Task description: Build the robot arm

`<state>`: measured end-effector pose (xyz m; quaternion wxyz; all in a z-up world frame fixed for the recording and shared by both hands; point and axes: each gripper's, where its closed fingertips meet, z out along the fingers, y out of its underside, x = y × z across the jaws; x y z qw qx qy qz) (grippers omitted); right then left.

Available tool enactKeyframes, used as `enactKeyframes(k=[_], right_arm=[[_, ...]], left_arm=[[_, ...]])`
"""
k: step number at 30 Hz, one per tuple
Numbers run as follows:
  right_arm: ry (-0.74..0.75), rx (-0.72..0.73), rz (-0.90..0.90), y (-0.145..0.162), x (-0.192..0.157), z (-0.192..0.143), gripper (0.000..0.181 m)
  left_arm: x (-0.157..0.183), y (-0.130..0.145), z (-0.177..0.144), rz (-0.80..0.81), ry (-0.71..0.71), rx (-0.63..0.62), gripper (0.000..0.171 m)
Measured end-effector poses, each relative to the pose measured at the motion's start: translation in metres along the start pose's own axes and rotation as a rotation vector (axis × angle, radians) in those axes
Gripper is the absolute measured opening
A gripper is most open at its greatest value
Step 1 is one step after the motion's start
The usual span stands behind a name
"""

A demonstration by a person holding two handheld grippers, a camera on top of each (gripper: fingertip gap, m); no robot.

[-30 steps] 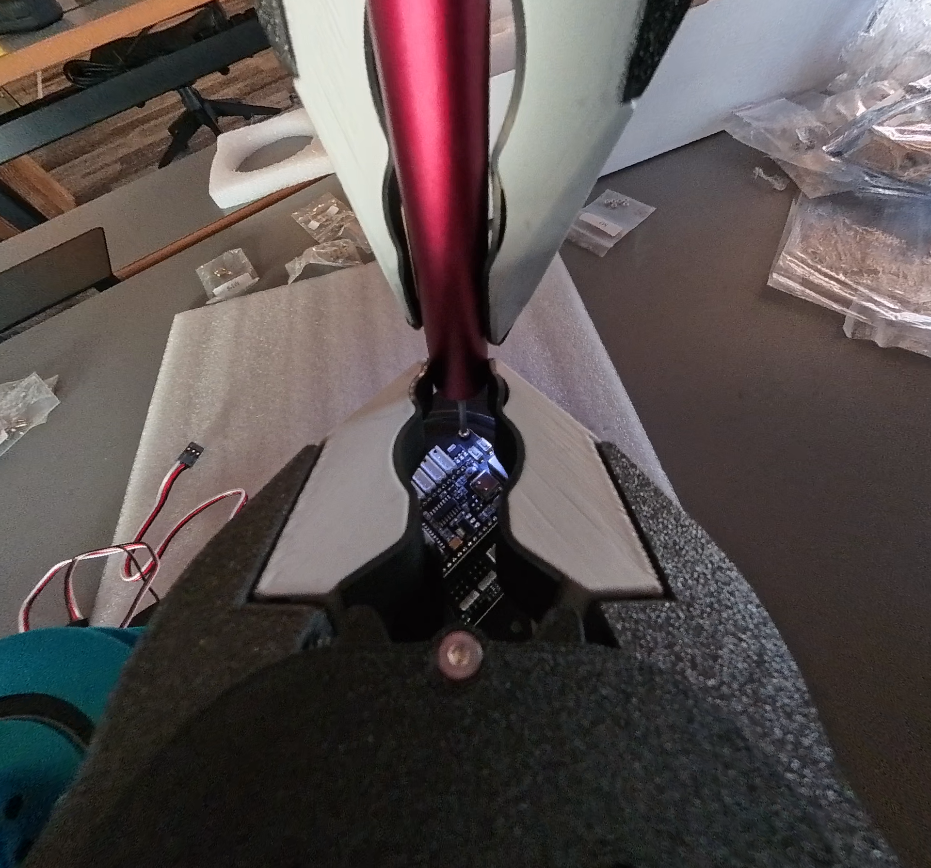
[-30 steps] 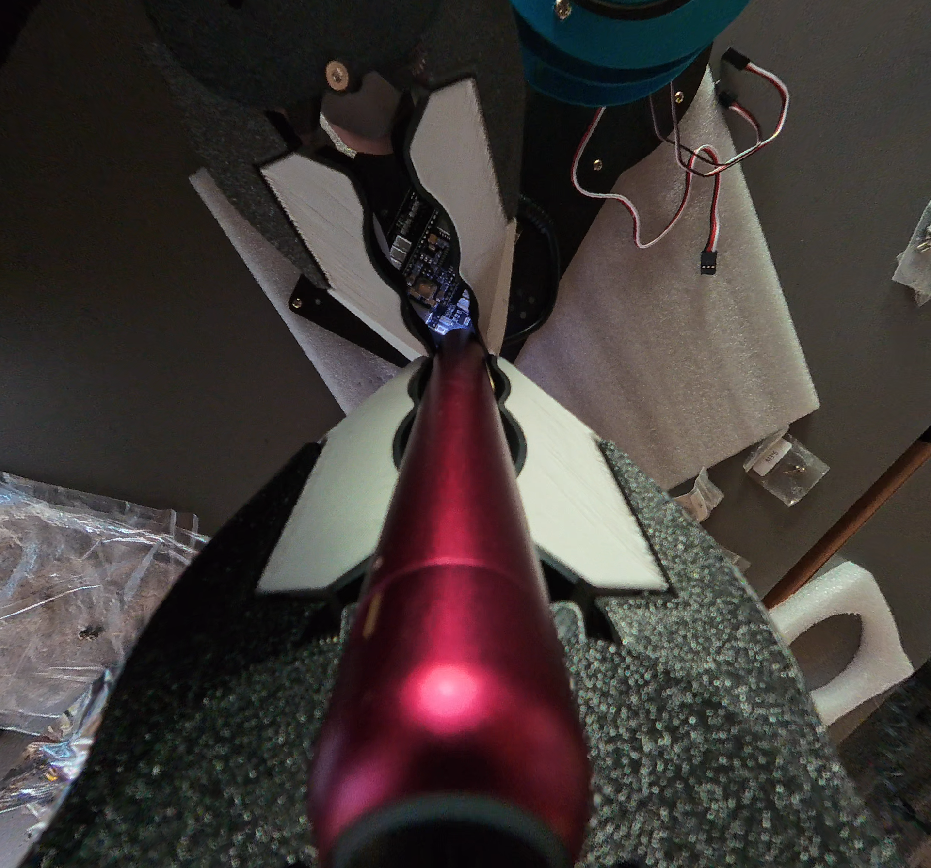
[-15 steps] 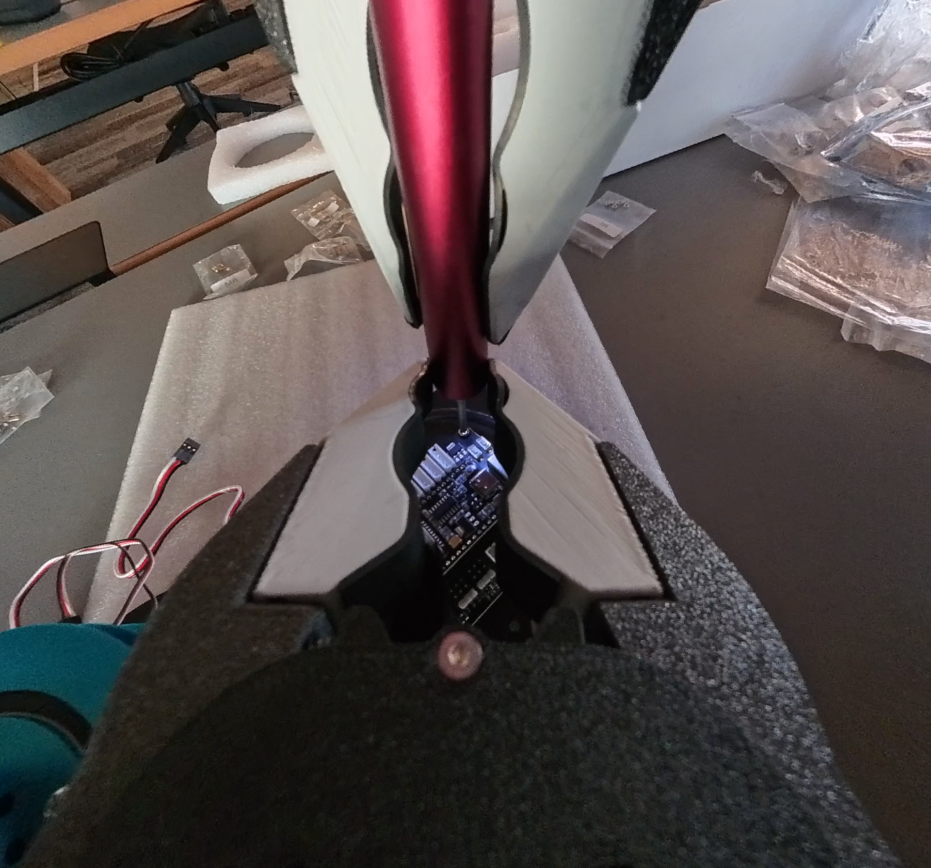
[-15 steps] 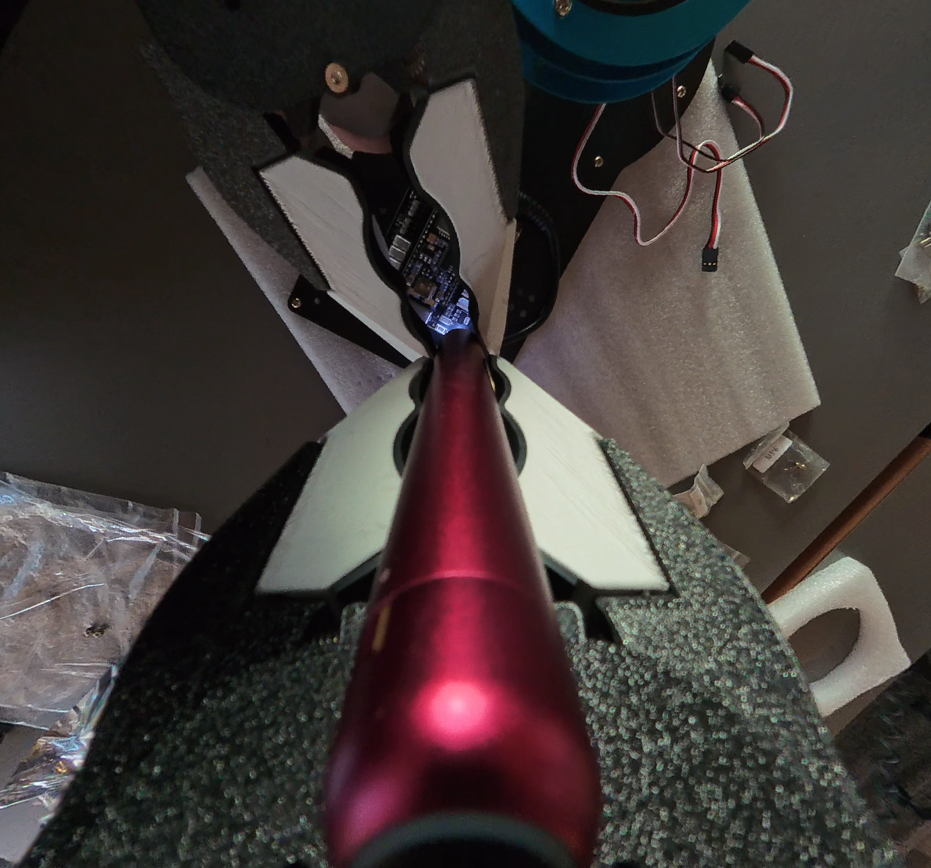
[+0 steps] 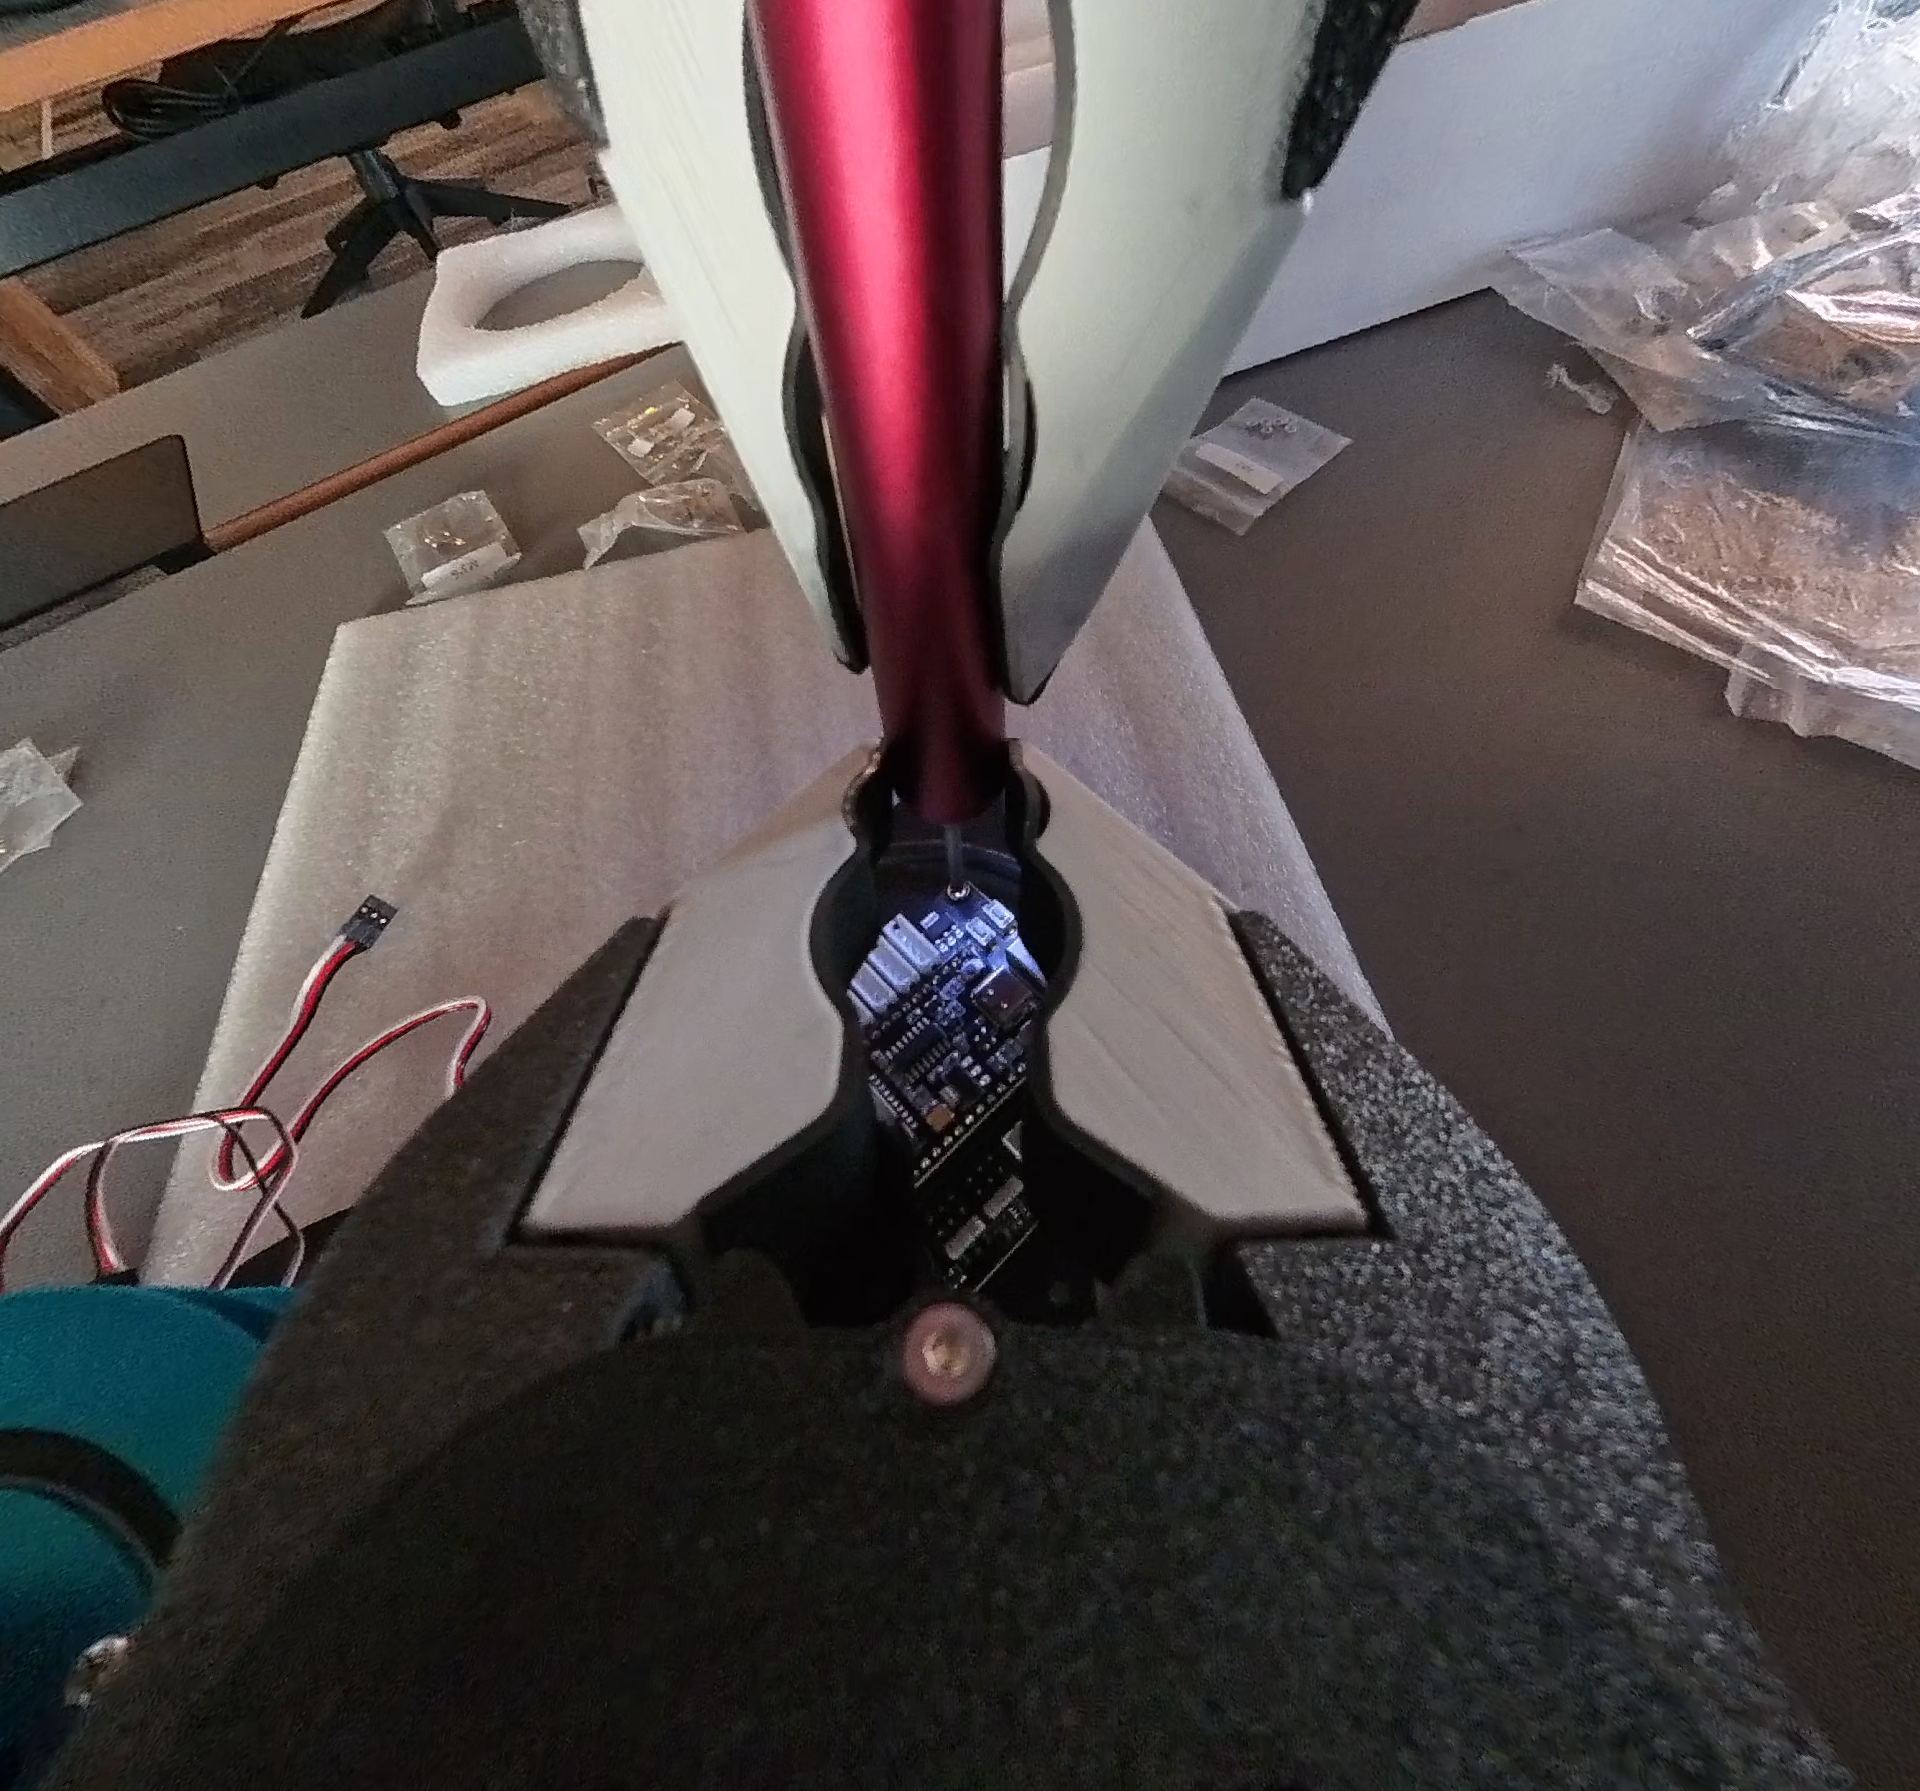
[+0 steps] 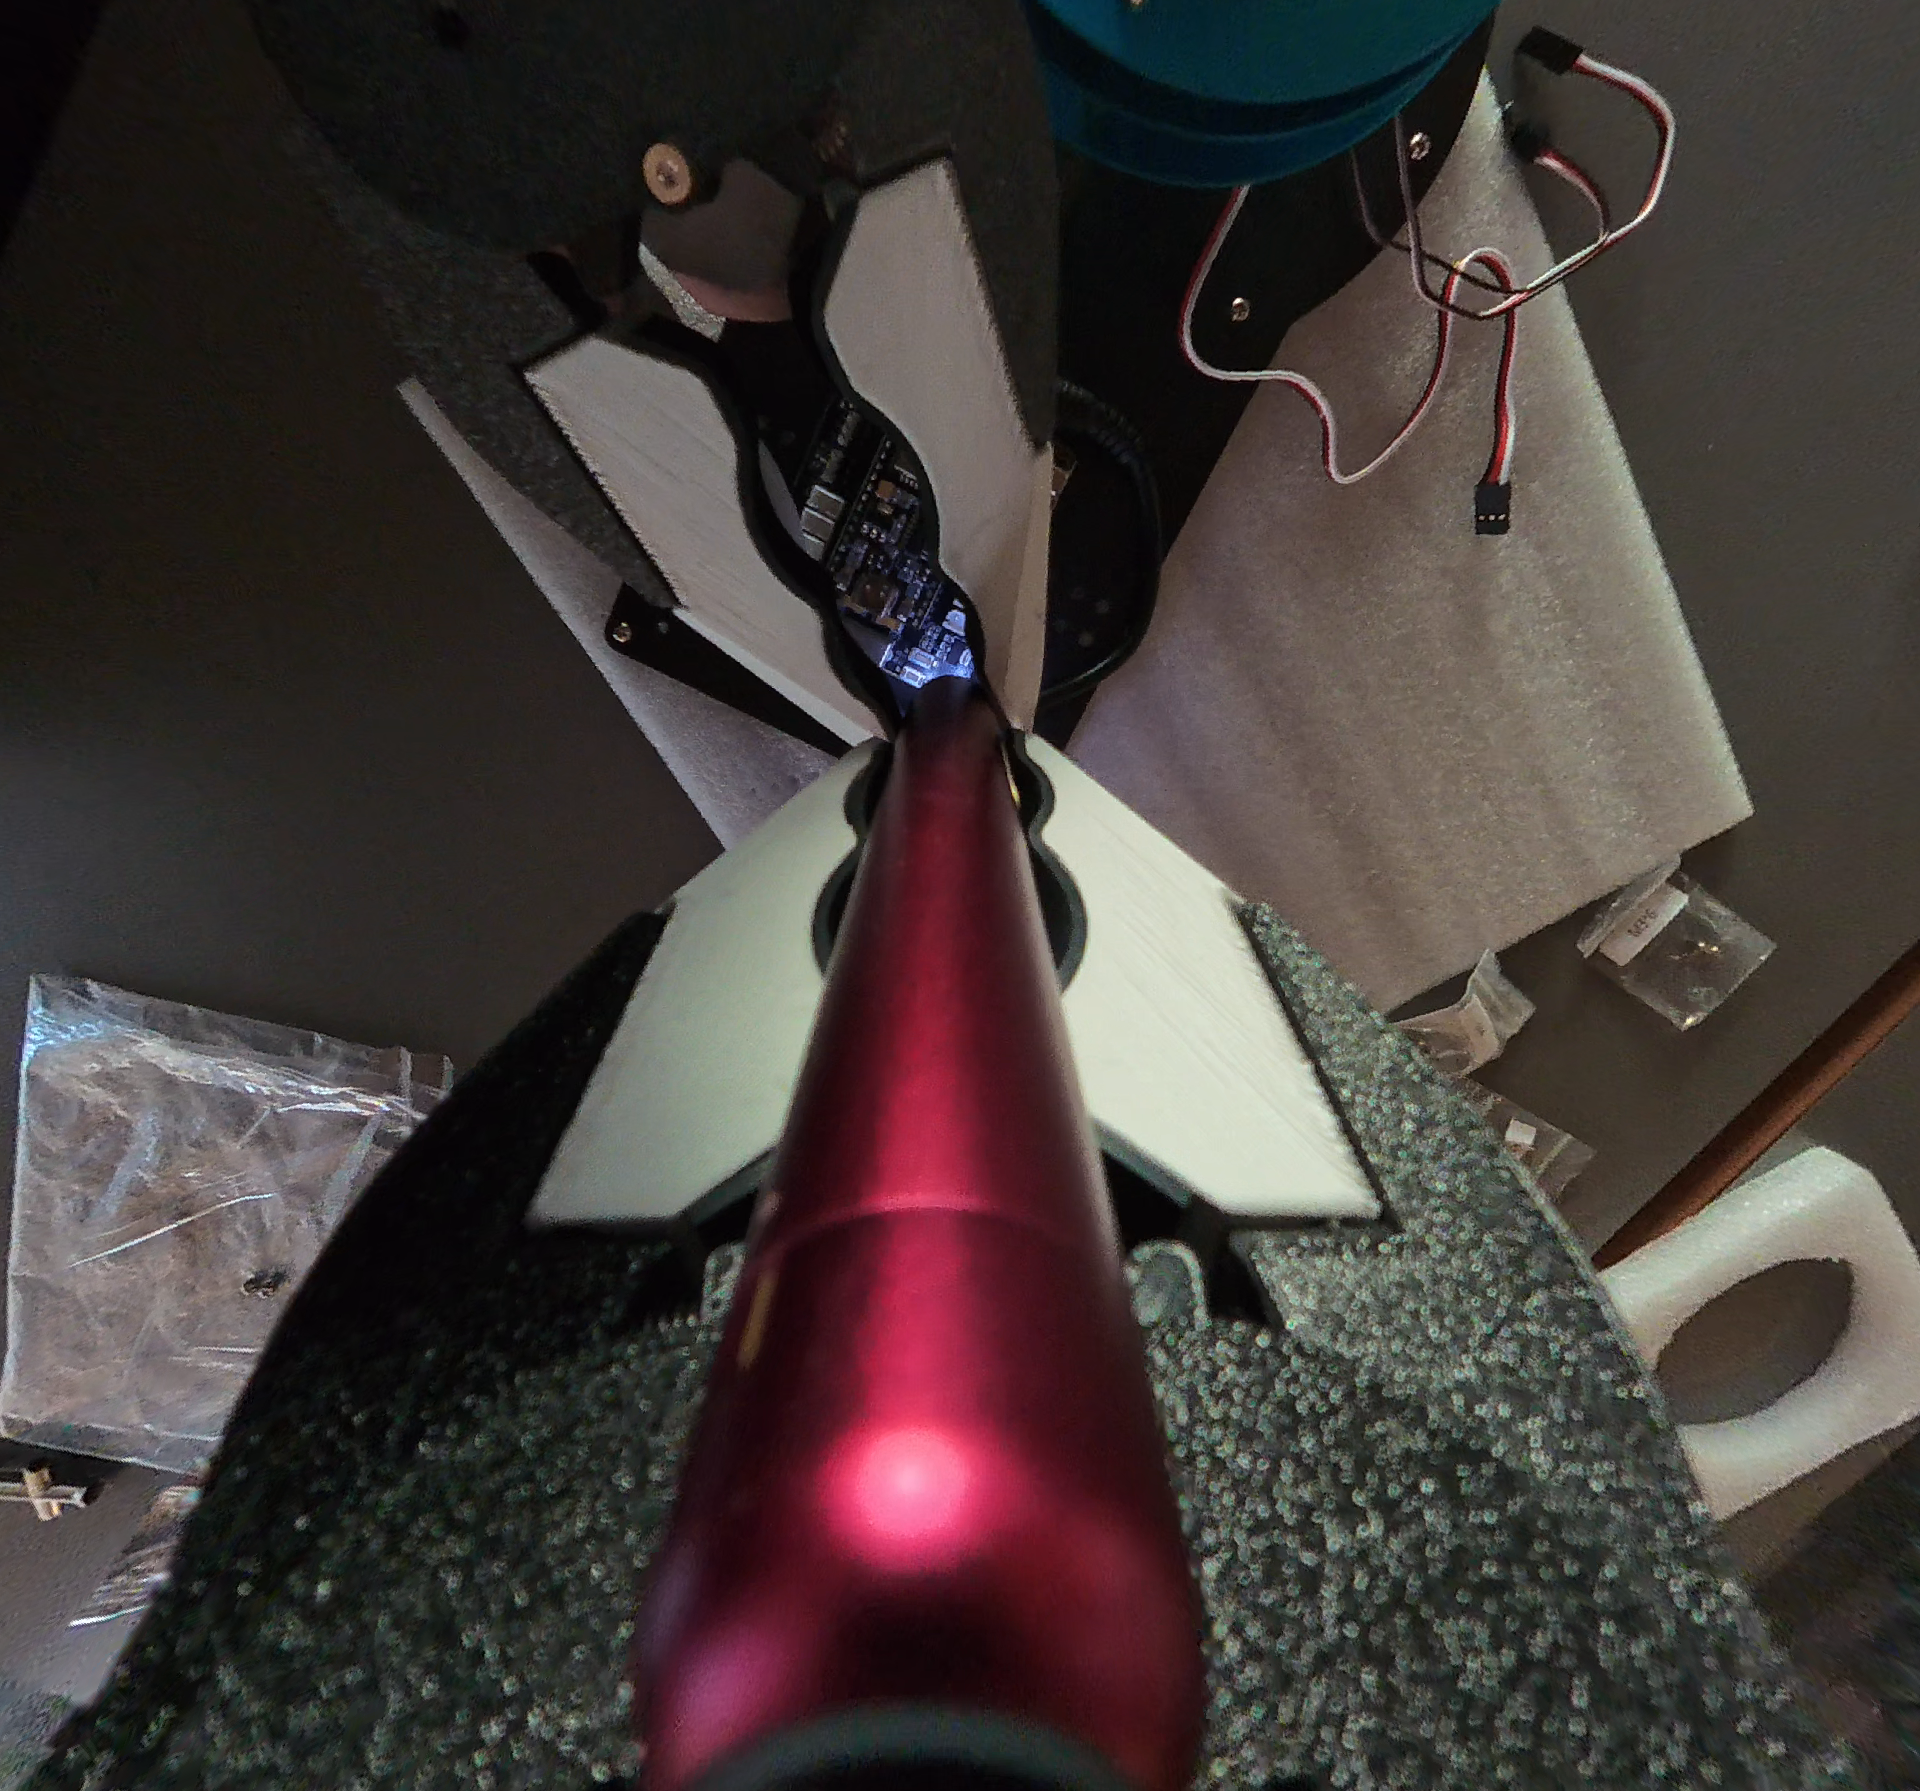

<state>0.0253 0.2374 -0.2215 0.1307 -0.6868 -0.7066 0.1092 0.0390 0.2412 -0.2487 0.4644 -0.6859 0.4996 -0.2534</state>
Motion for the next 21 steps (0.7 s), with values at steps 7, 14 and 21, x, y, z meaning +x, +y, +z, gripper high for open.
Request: enactKeyframes(k=[7,14,21], right_arm=[[-0.007,0.009,-0.018,0.0014,0.0006,0.0005,0.022],[-0.006,0.001,-0.011,0.0002,0.0014,0.0005,0.021],[-0.007,0.006,-0.021,0.0020,0.0006,0.0011,0.021]], left_arm=[[-0.0002,0.0008,0.0008,-0.004,0.002,-0.001,0.021],[-0.0008,0.0009,0.0009,-0.007,0.002,0.001,0.021],[0.0000,0.0020,0.0018,-0.003,0.003,-0.006,0.021]])
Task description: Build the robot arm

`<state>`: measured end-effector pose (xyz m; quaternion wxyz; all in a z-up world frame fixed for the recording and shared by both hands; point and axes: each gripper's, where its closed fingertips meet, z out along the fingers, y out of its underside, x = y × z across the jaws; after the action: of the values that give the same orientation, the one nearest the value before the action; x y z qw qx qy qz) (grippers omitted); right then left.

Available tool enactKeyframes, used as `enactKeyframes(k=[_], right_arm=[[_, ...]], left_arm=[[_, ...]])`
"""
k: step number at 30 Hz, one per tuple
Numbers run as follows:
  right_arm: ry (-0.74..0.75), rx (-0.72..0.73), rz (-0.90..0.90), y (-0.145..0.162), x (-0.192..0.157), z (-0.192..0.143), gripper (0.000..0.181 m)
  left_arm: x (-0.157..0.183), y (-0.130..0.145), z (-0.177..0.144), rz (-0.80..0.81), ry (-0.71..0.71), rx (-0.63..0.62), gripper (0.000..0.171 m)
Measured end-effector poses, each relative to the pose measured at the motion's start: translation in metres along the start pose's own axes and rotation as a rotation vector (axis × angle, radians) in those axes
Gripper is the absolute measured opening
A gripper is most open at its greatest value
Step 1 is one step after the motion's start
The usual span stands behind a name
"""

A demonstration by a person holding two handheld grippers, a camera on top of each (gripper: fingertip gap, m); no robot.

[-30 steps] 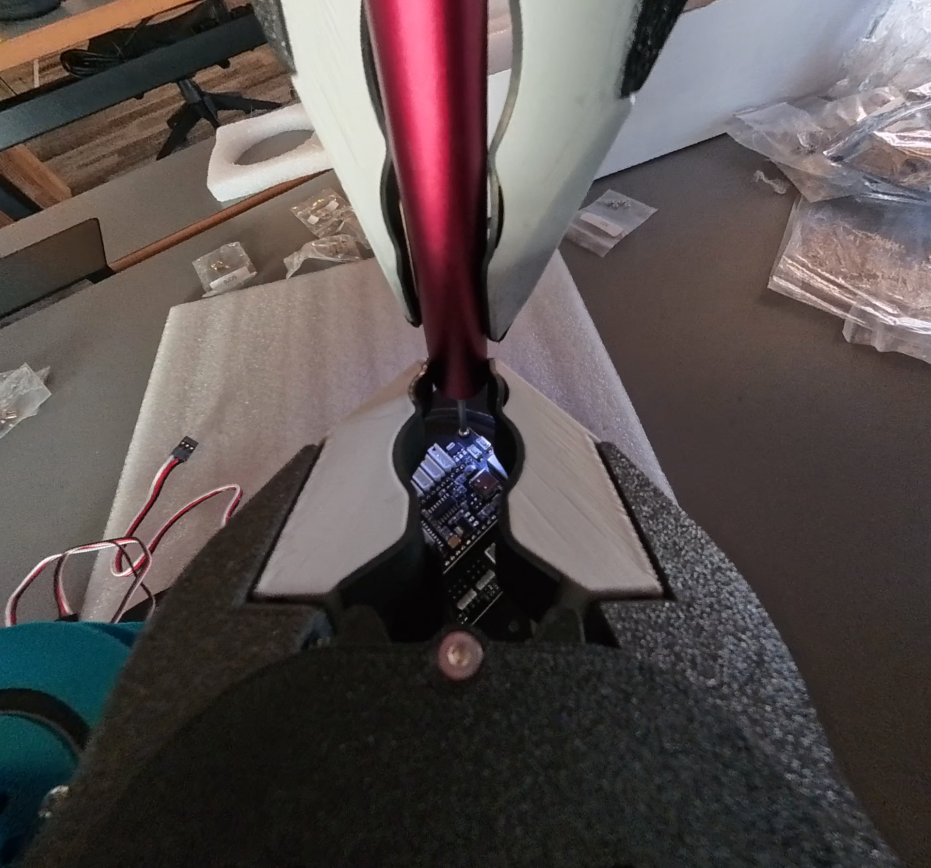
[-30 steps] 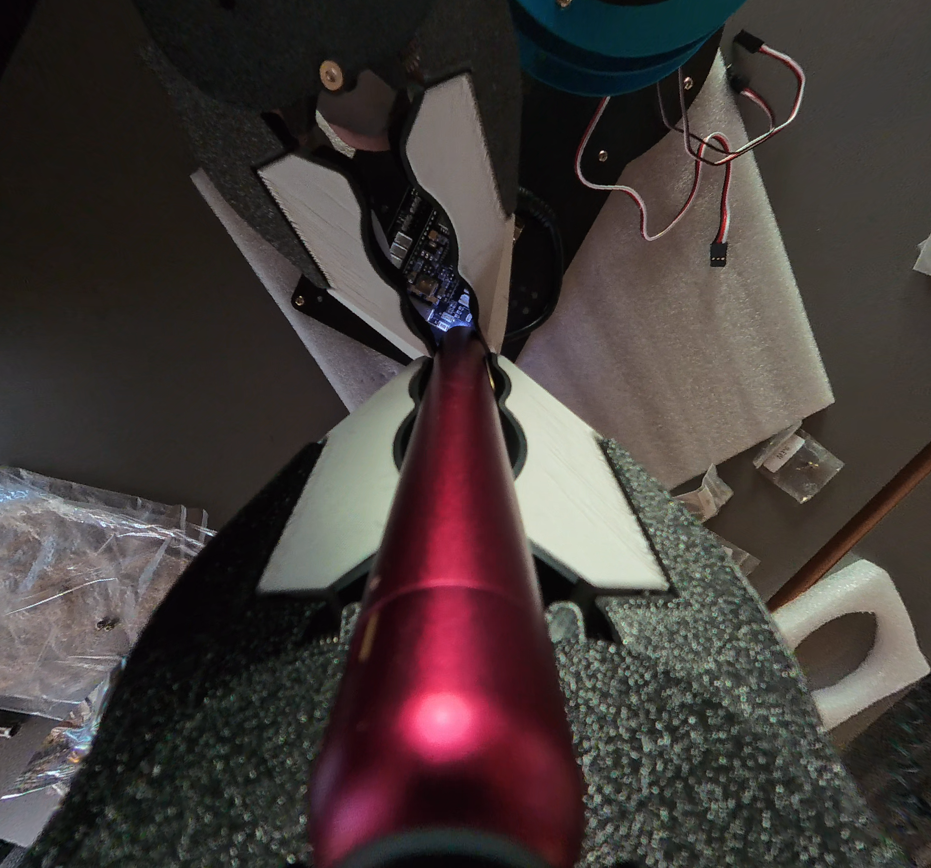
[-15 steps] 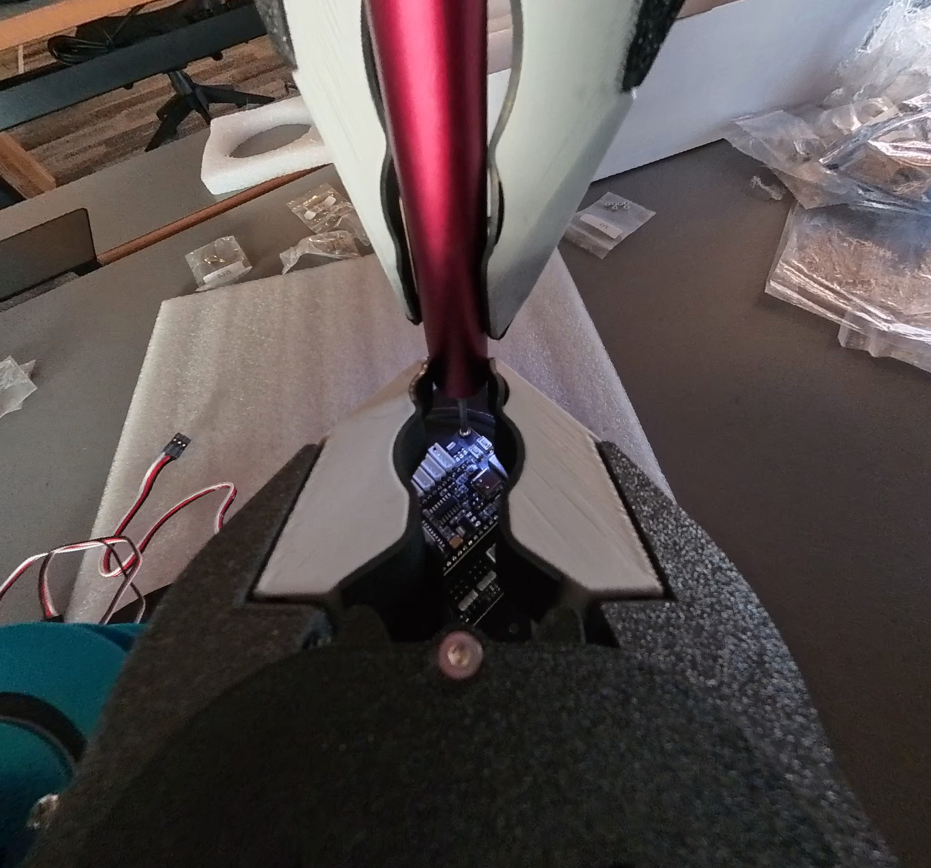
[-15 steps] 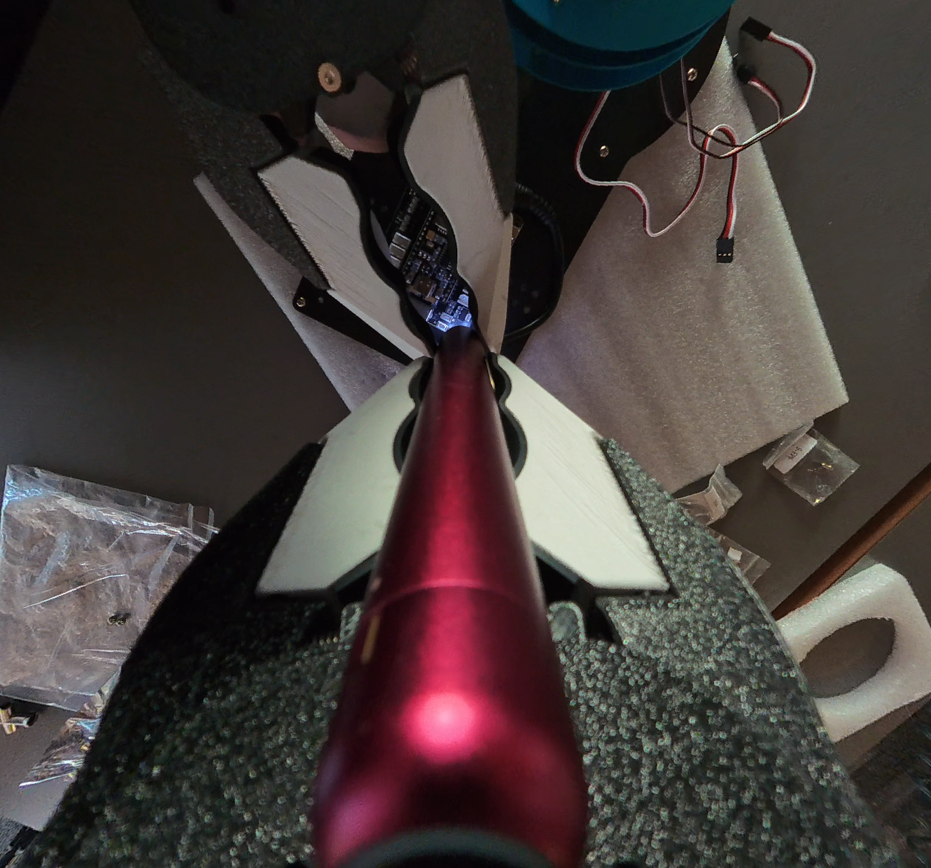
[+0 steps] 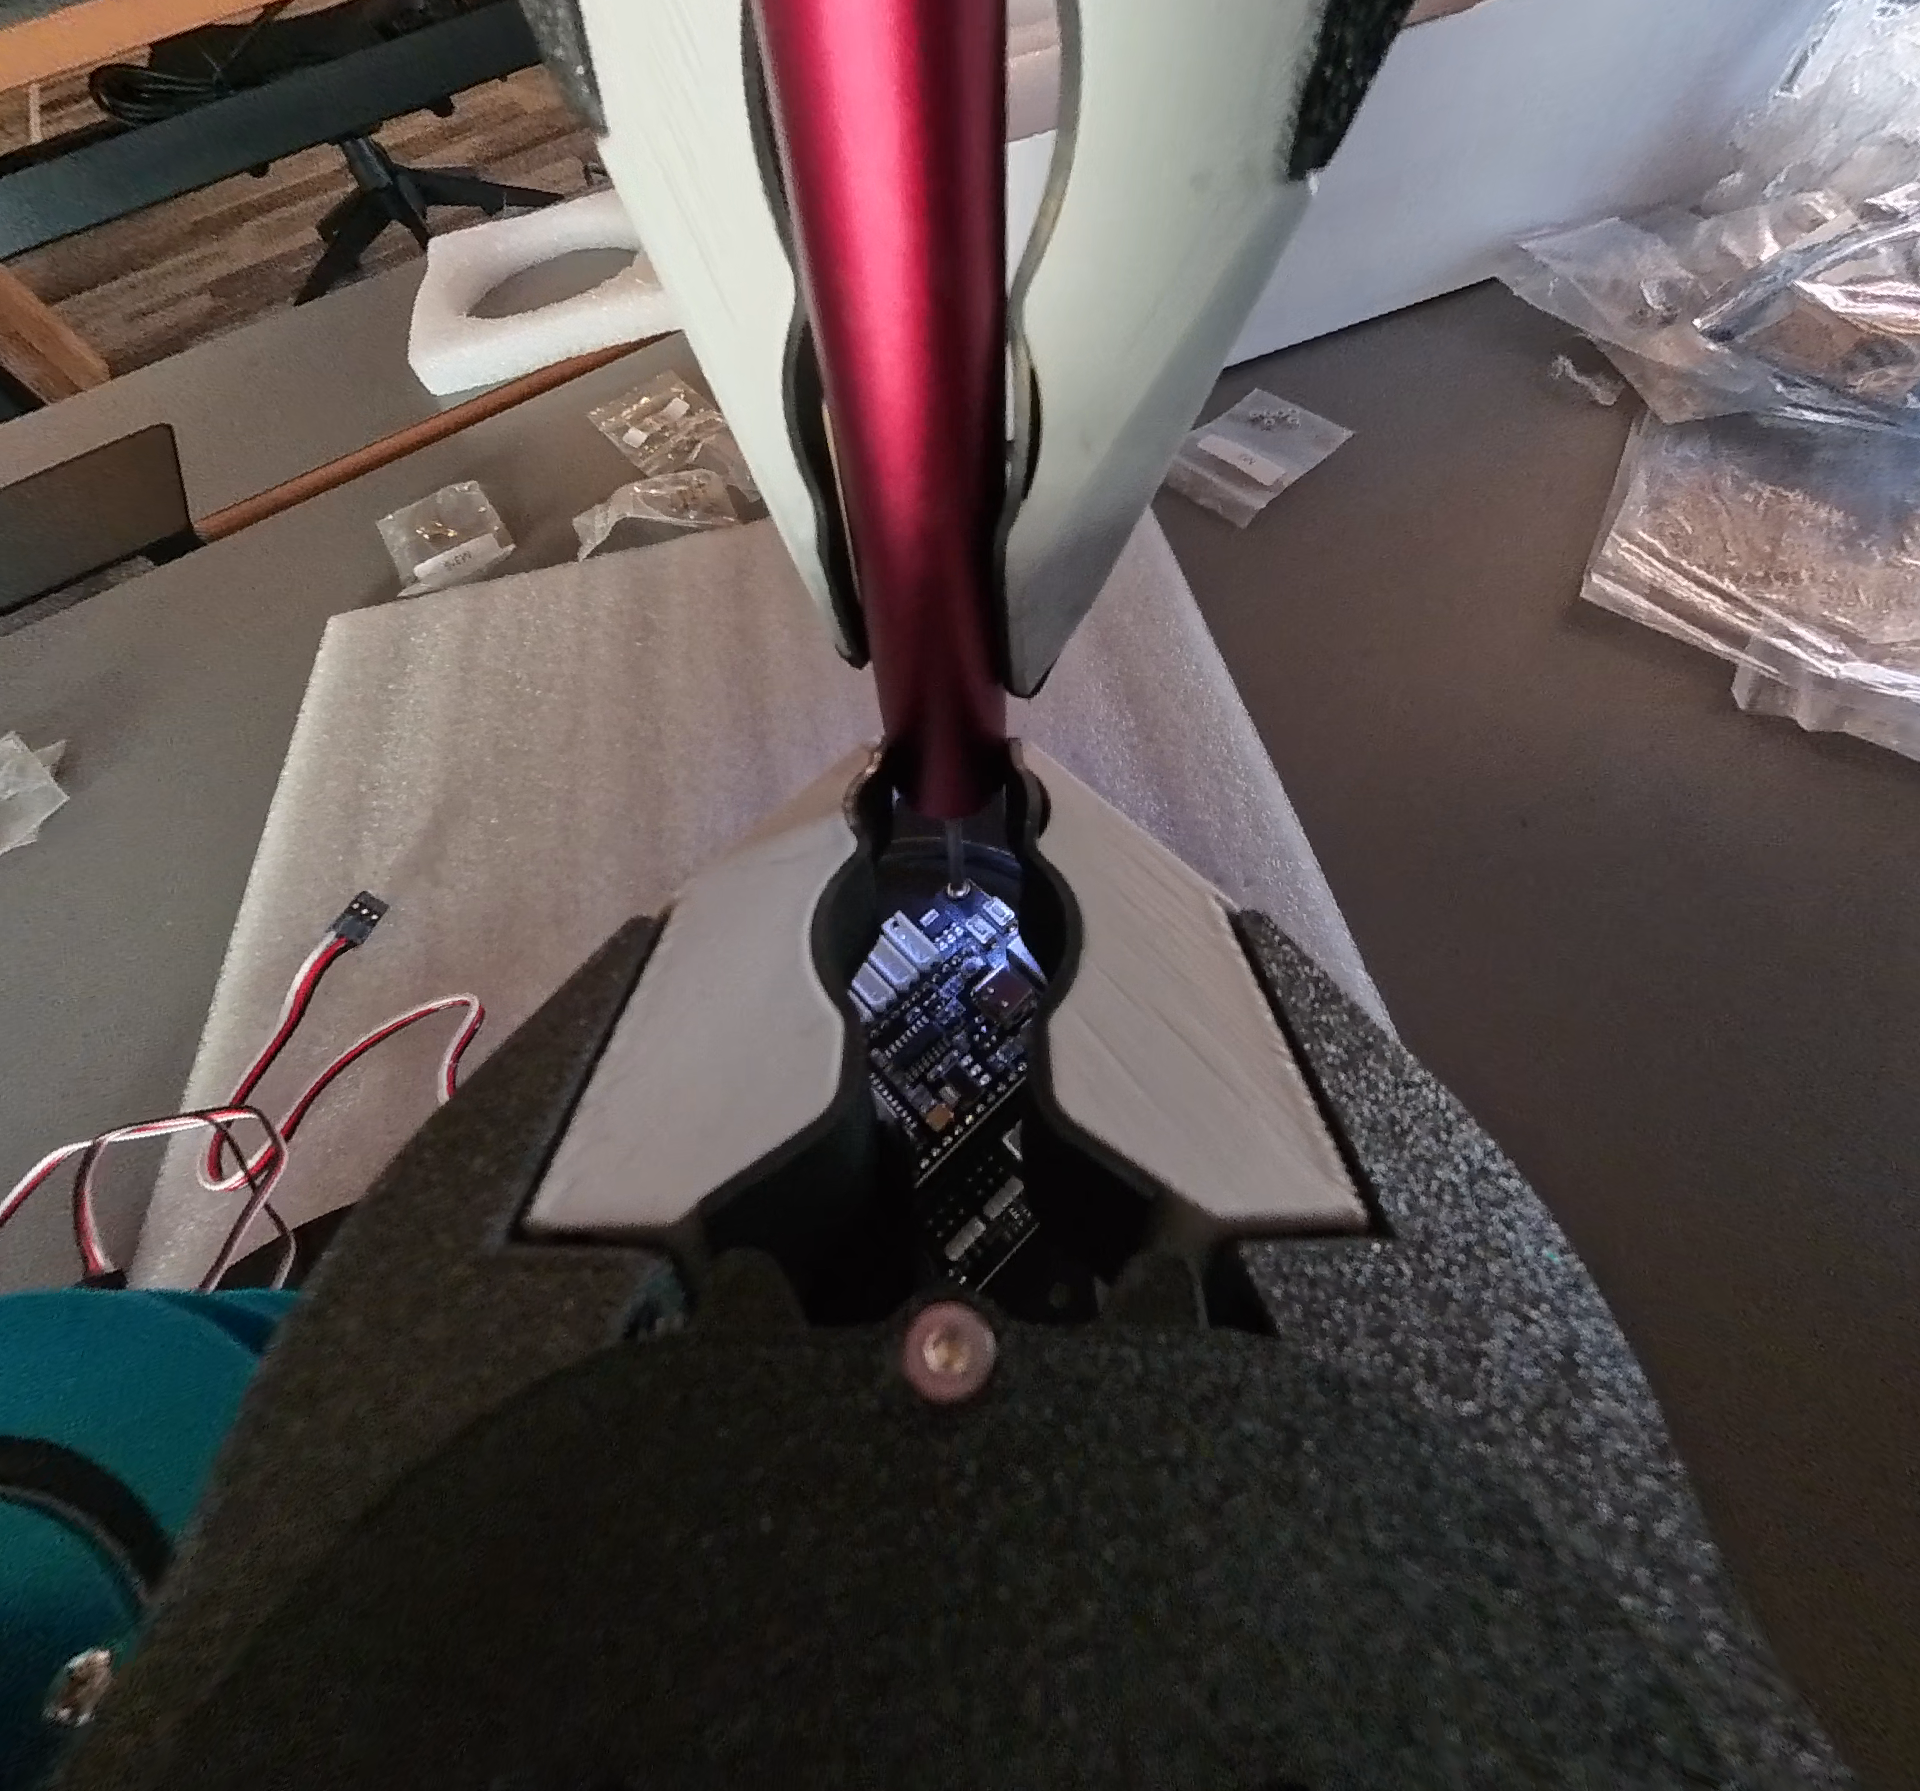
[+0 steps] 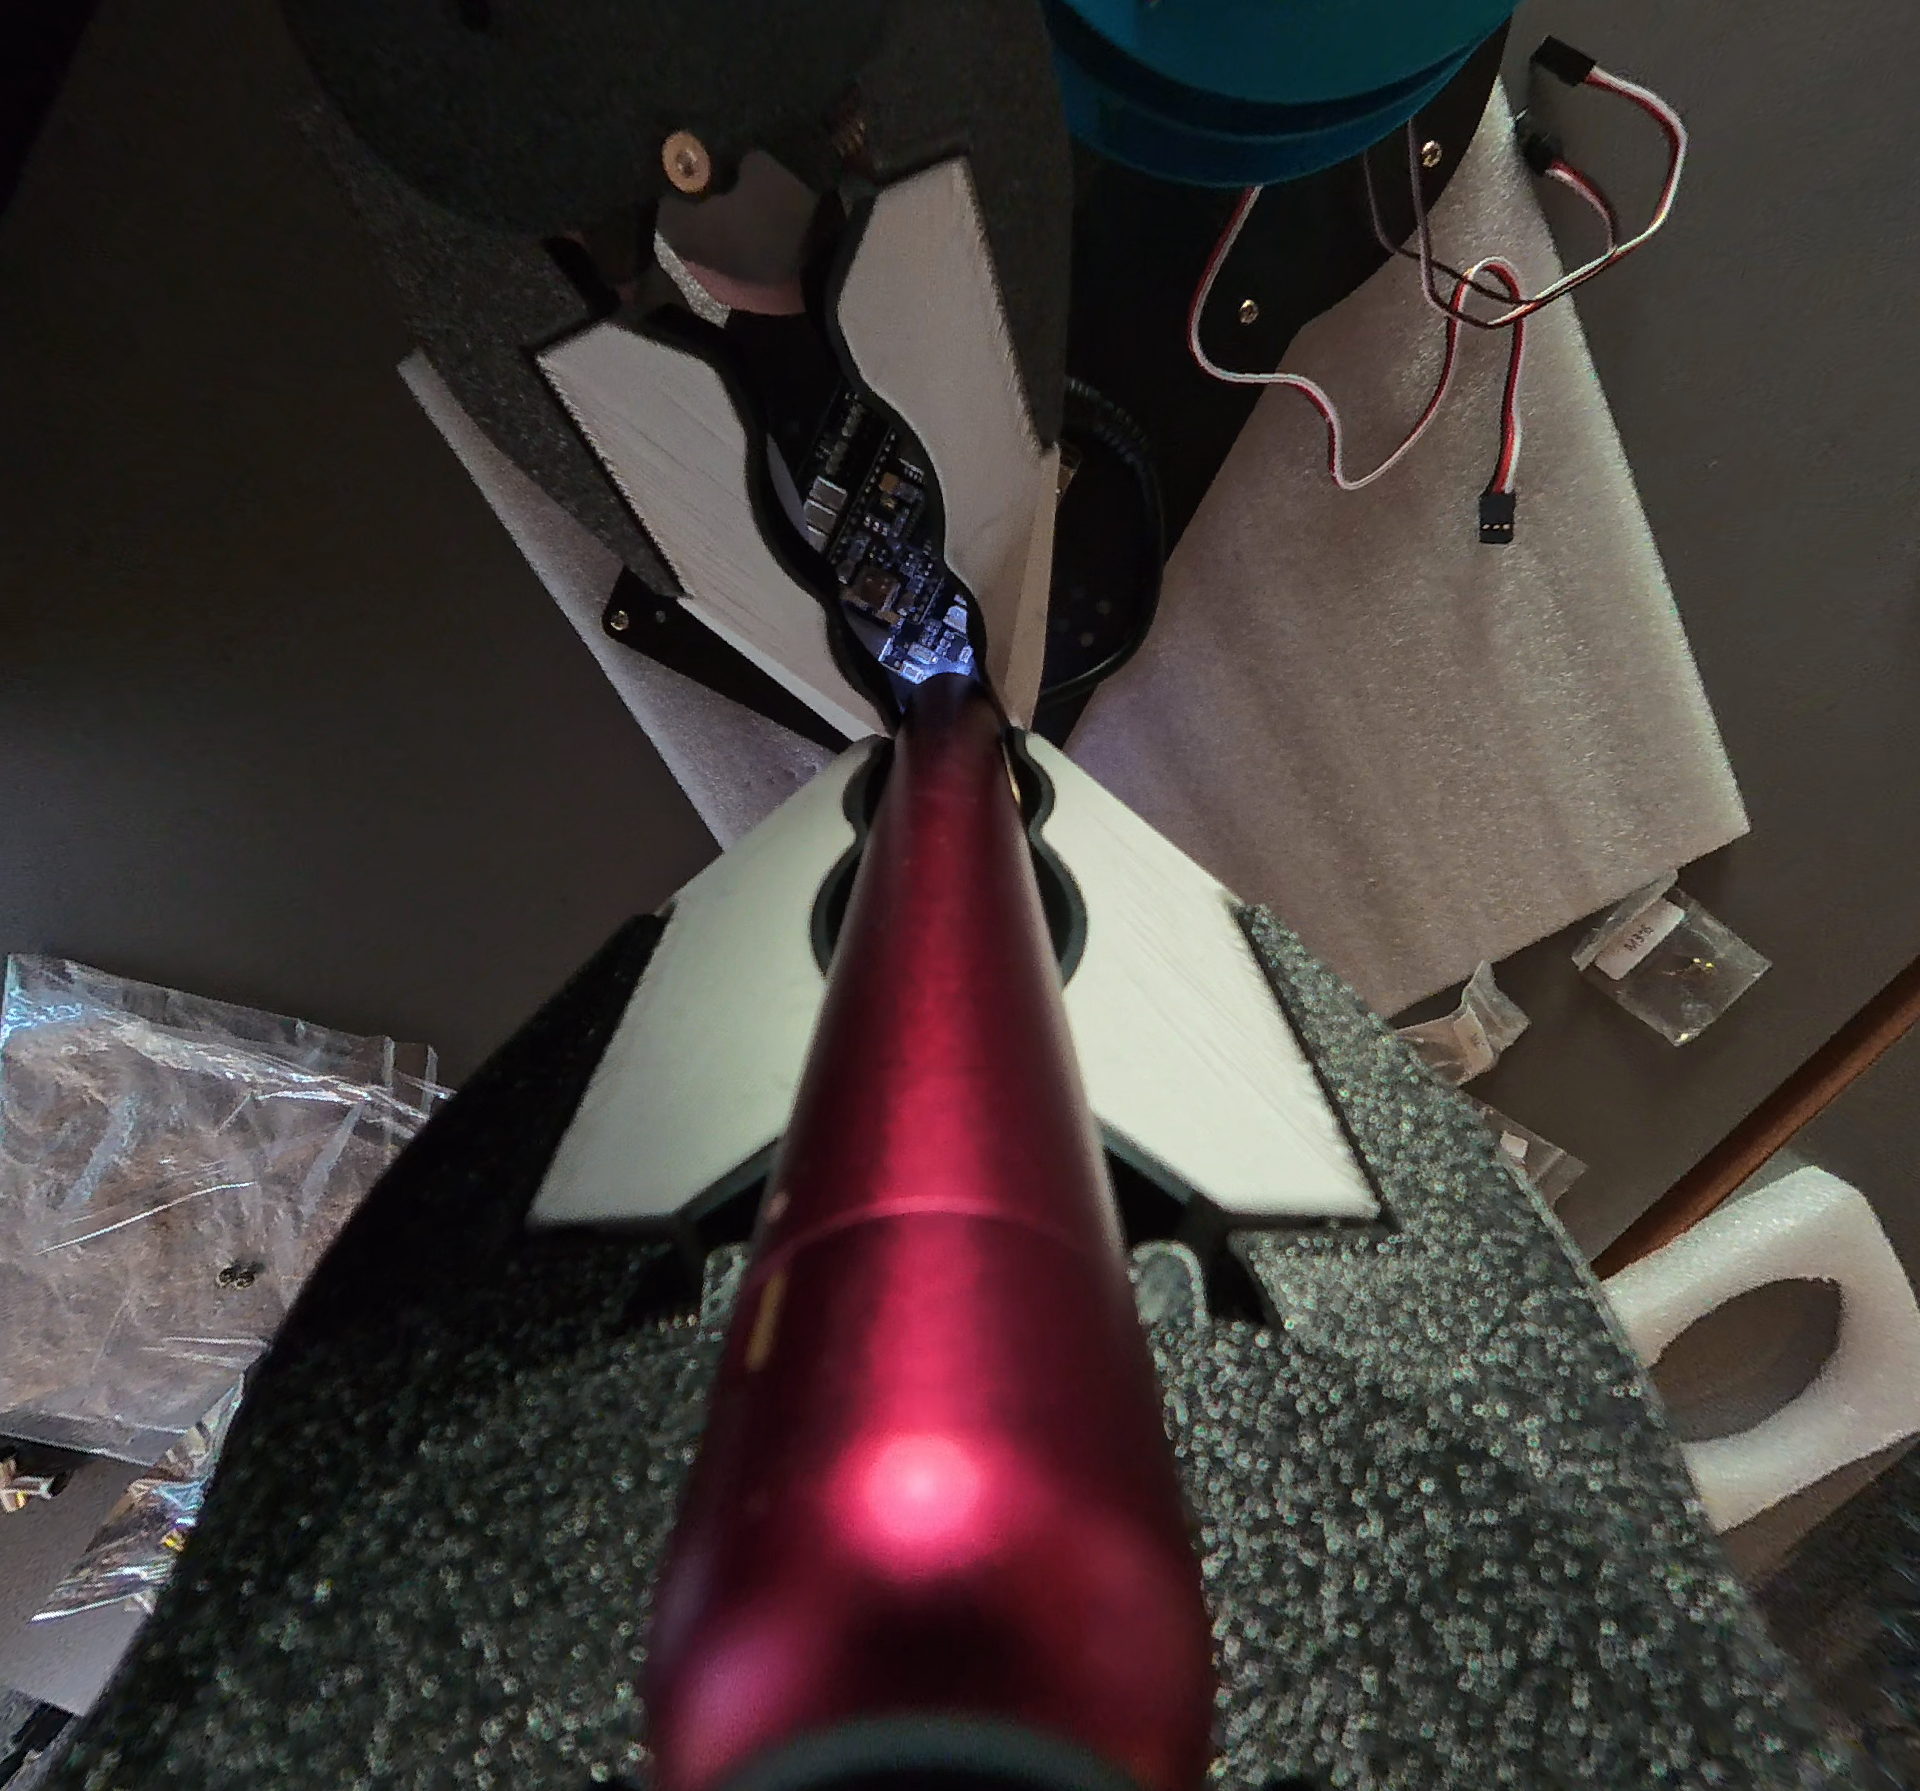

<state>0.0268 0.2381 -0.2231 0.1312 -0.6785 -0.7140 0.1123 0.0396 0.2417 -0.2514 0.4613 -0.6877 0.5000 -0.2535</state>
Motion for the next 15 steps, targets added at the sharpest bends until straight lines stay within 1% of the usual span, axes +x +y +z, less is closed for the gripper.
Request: enactKeyframes(k=[7,14,15], right_arm=[[0.006,-0.006,-0.011,-0.0017,-0.0005,0.0003,0.021],[0.025,0.021,-0.040,-0.0023,0.0000,-0.0021,0.022],[0.027,0.017,-0.040,-0.0031,-0.0001,-0.0031,0.021]], left_arm=[[0.0000,0.0012,0.0000,-0.003,0.004,-0.003,0.021],[0.0003,-0.0015,-0.0007,-0.019,-0.009,0.006,0.020],[0.0002,-0.0020,-0.0022,-0.030,-0.018,0.009,0.028]])
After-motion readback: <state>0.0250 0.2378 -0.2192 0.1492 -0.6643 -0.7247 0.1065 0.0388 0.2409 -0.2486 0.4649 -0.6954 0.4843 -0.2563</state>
